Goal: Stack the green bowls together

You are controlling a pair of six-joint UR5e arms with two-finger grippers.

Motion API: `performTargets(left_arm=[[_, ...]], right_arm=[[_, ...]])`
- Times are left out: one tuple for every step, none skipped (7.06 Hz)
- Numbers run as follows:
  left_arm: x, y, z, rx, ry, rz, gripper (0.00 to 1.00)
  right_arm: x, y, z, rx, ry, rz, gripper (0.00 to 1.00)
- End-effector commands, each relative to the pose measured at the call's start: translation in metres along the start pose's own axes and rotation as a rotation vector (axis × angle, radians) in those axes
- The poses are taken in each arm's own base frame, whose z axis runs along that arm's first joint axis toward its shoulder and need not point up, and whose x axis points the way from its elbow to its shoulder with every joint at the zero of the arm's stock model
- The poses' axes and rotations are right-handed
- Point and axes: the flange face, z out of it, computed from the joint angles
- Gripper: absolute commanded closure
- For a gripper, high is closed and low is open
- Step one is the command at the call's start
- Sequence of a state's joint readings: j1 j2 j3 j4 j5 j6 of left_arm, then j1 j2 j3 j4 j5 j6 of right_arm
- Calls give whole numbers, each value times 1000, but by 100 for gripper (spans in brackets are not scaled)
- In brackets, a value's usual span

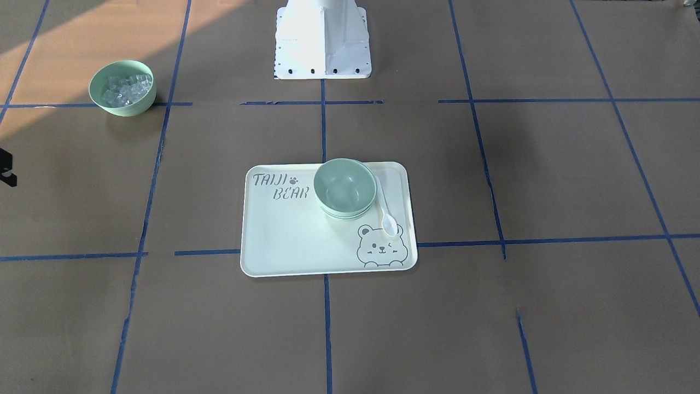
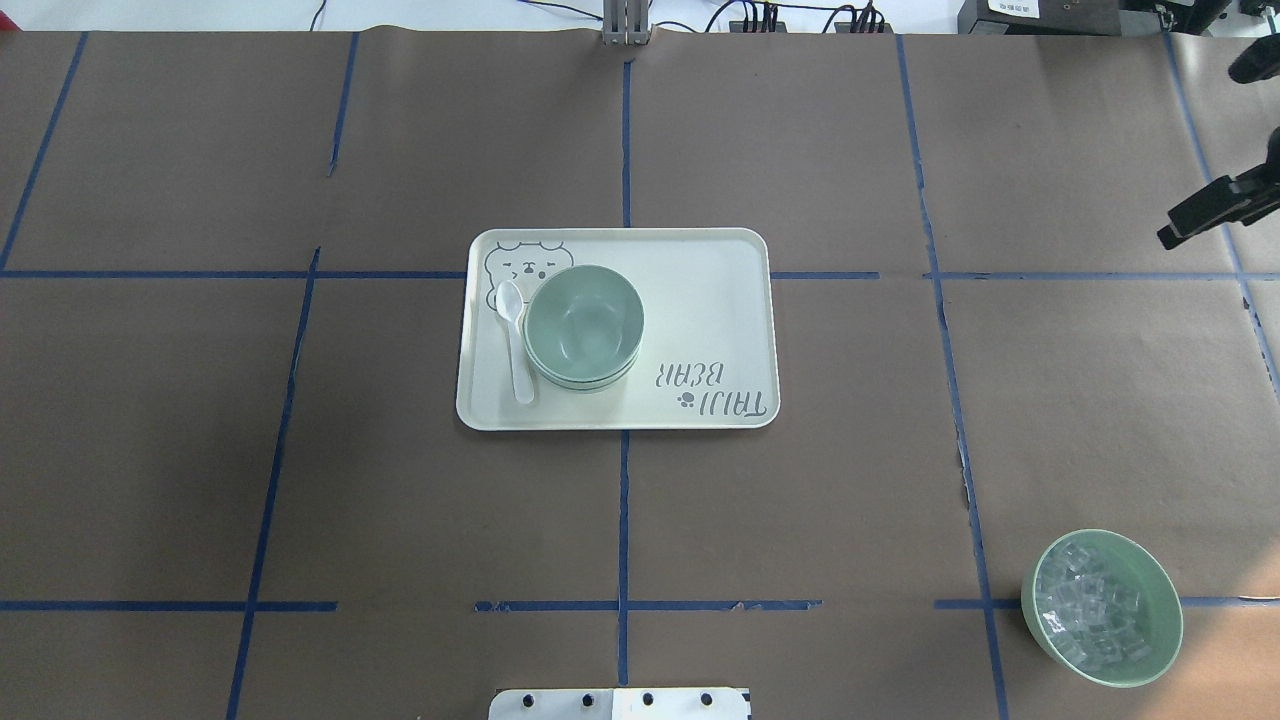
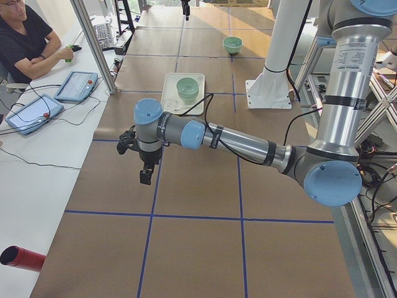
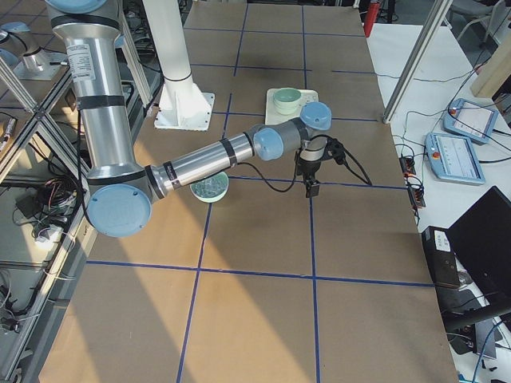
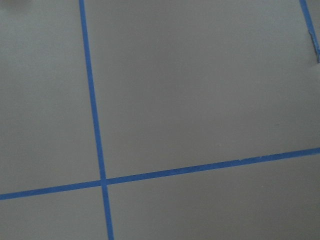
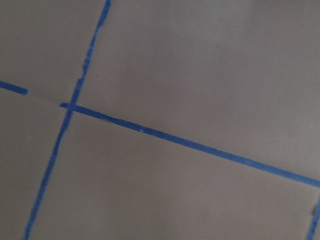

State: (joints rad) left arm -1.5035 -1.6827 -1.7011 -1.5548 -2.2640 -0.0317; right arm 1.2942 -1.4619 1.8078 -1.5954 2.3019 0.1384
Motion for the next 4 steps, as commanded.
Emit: performTargets(left_arm=[[-49,33,13,-40,17,-13,0],[-57,49,26,-67,37,-36,0],[-60,54,29,-76,46,-48,0],[-61,64,35,-89,77,-66,0]], right_arm=[[104,52,-4,-14,8,60,0],[145,67,-4,-13,-35,85,0],[159,72,0,-15,-68,103,0],[157,68,-3,-9,-57,95,0]])
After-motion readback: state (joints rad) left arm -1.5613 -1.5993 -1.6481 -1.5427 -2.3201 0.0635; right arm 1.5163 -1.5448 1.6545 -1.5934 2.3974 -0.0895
